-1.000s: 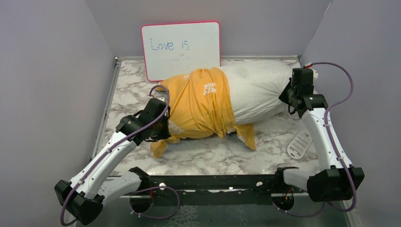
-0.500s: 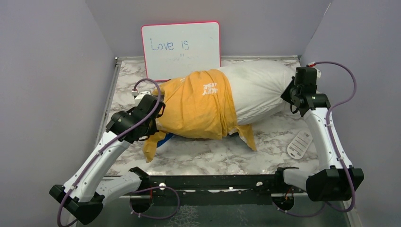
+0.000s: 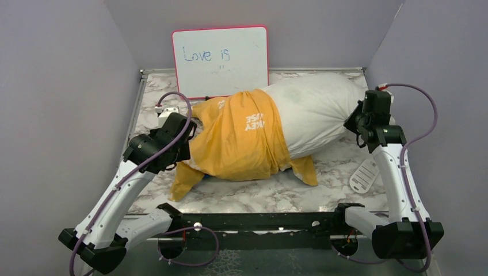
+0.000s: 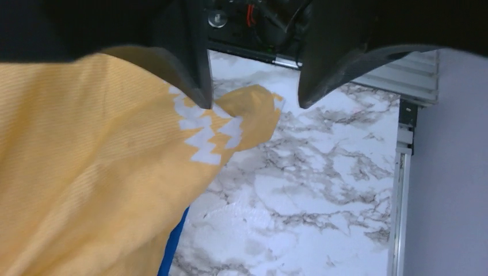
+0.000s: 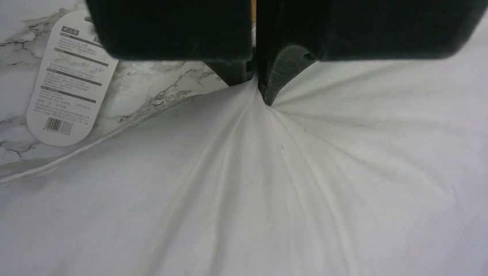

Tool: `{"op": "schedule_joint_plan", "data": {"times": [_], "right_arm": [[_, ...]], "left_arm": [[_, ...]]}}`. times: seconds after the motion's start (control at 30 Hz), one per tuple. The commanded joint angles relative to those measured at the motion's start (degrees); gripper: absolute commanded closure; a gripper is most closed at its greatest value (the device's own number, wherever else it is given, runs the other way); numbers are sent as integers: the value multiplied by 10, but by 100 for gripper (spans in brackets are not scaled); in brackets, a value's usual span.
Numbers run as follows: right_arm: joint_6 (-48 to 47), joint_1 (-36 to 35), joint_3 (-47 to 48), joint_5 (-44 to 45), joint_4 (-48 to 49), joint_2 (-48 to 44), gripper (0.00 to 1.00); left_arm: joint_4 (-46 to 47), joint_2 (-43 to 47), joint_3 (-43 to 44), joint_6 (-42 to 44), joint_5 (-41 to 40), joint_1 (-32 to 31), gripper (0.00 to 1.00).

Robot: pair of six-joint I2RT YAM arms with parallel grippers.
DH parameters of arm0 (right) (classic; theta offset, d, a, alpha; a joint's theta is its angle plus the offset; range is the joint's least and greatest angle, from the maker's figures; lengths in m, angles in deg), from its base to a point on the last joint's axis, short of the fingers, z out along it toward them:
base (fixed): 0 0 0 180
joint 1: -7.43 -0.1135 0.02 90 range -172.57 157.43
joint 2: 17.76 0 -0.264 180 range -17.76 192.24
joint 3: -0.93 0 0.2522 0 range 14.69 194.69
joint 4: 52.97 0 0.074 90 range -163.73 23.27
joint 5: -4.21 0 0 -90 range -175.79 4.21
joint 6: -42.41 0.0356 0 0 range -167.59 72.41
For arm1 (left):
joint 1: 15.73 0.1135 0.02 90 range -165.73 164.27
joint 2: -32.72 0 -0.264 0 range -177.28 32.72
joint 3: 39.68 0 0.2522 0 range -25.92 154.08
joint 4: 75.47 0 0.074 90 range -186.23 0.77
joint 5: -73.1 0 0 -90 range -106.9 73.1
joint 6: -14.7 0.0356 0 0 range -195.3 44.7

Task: Remove the pillowcase from the pillow
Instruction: Remove the pillow from the pillowcase.

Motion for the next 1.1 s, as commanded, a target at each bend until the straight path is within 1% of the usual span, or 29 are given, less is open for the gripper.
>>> {"op": "schedule_joint_plan", "data": {"times": [0.0,0.03,0.07,0.1,0.17,0.23,0.33,0.4,0.43,0.5,0.53,0.63,0.7,0.8,0.87,0.93,1.07], "right_arm": [[-21,12,-23,-35,27,-48,99],[-21,12,-28,-43,22,-51,99],[-19,12,-31,-51,15,-54,99],[-15,12,-31,-59,6,-54,98],[-17,12,-25,-87,-9,-56,93],[-26,12,-18,-126,-15,-62,83],[-32,11,0,-179,-20,-82,70],[-34,12,12,-200,-17,-99,56],[-37,12,20,-208,-17,-105,47],[-42,11,43,-219,-22,-108,34],[-46,12,51,-232,-19,-107,30],[-54,12,69,-314,2,-87,27],[-46,12,73,-374,26,-65,27],[-23,10,76,-438,70,-12,27],[-17,8,94,-455,82,37,27],[-27,-4,134,-459,67,95,27],[-58,-58,238,-405,15,208,29]], "left_arm": [[77,20,30,47,61,4,34],[107,15,26,61,97,4,28],[132,3,22,72,133,4,24],[152,-13,22,77,161,4,23],[193,-49,23,86,212,4,20],[254,-80,28,93,249,4,17],[330,-129,45,110,270,4,12],[375,-166,54,121,278,6,11],[390,-185,63,125,286,6,11],[420,-223,72,134,300,7,11],[429,-240,72,135,308,8,11],[444,-275,52,137,357,8,18],[474,-271,-3,141,394,8,23],[515,-255,-92,145,440,8,33],[529,-242,-142,144,455,7,37],[545,-227,-183,137,463,7,37],[563,-199,-215,133,457,7,37]]}}
